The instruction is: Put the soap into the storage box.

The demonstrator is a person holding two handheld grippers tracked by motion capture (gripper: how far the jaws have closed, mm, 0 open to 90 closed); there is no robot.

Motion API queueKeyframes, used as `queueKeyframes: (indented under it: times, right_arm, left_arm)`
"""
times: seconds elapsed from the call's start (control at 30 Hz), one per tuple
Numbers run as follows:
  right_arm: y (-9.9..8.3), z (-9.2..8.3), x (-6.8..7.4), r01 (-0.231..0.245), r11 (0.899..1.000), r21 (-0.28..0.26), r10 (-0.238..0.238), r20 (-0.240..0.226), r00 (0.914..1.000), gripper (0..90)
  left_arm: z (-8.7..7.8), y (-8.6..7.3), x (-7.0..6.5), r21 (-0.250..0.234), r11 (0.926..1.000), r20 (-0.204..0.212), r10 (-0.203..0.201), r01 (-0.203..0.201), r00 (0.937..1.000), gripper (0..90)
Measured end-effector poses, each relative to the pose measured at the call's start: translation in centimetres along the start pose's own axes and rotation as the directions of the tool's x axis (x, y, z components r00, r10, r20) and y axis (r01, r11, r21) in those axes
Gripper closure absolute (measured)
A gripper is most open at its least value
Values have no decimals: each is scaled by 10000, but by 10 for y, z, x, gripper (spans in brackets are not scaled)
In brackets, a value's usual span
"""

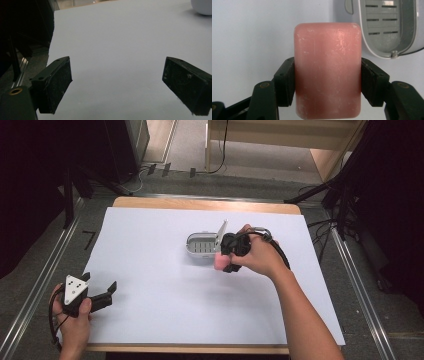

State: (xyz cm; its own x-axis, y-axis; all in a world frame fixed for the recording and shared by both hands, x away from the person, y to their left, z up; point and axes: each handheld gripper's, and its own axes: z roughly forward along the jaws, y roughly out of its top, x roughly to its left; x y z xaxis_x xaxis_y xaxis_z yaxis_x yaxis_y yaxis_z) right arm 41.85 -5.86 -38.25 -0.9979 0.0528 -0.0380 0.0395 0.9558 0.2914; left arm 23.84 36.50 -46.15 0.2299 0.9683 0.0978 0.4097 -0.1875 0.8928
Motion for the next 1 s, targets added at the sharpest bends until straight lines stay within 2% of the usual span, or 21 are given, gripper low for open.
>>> queueKeyframes:
  times: [0.3,0.43,0.47,0.57,0.63,0.87,1.0]
  right_arm:
    - [18,-4,-13,162,9996,-223,-159,151,9998,386]
    - [26,-7,-19,50,9996,-277,-44,210,9998,385]
    - [28,-7,-22,187,9994,-280,-179,272,9995,386]
    - [32,-6,-25,214,9994,-273,-208,243,9995,385]
    - [37,-5,-31,289,9988,-398,-279,242,9993,385]
    - [45,3,-41,225,9992,-319,-215,298,9993,385]
    - [51,9,-48,368,9988,-325,-358,287,9989,386]
  left_arm:
    - [0,0,-1,44,10000,15,49,-49,10000,94]
    - [0,0,-1,53,10000,24,78,-78,10000,94]
    - [0,0,-1,53,10000,24,78,-78,10000,93]
    - [0,0,-1,37,10000,57,72,-73,10000,94]
    - [0,0,-1,25,10000,84,45,-45,10000,94]
    - [1,0,0,58,10000,134,14,-14,9999,94]
    - [1,0,0,89,10000,155,11,-12,9999,94]
